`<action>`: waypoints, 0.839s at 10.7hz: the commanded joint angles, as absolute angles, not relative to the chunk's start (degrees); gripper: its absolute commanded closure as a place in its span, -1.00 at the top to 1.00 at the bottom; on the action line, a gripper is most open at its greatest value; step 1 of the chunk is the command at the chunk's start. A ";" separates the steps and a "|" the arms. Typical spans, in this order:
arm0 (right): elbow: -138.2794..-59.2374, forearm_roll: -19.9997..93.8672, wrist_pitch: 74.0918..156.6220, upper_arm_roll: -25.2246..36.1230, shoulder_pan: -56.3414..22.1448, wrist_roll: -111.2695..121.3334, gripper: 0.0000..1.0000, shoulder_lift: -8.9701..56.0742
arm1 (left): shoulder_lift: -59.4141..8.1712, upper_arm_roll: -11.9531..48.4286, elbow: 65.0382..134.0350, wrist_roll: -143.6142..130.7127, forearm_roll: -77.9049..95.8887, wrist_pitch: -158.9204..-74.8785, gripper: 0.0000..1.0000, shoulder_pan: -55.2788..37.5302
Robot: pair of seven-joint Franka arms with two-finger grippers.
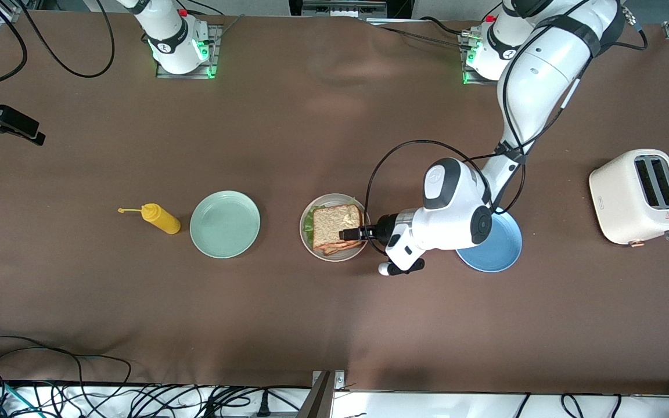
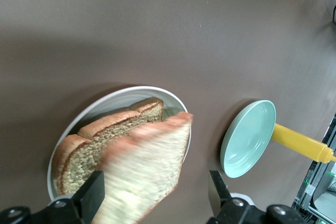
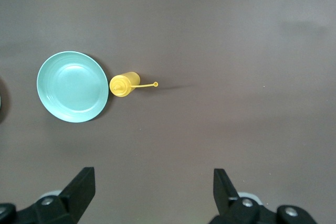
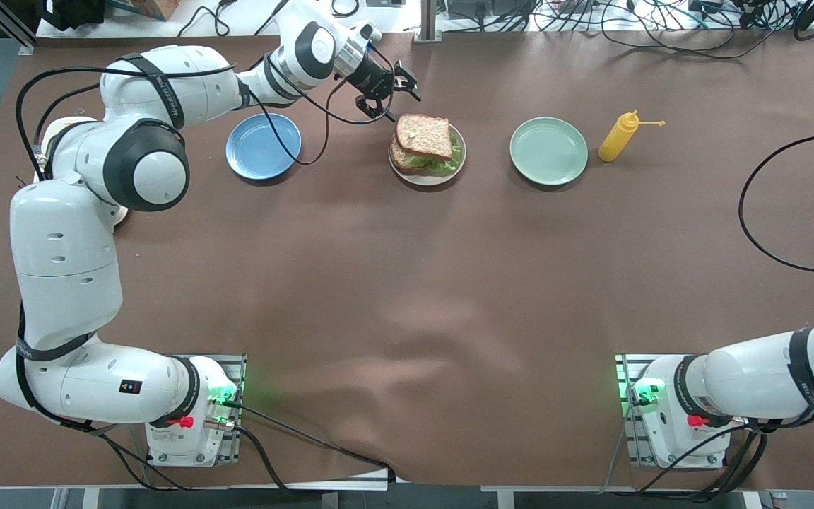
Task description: Make sandwich on beige plate with both arms
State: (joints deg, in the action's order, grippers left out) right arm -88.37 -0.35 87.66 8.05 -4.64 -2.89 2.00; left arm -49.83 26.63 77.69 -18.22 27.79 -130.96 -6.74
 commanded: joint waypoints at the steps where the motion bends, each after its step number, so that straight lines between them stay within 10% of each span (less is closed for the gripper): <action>1: -87.89 0.44 88.07 8.35 -4.31 -2.90 1.00 2.11 | -46.24 24.79 80.85 -17.93 27.77 -130.25 1.00 -5.45; 9: -87.89 0.62 88.15 8.96 -4.39 -2.90 1.00 2.11 | -34.47 17.32 80.60 -17.84 10.31 -104.98 1.00 3.06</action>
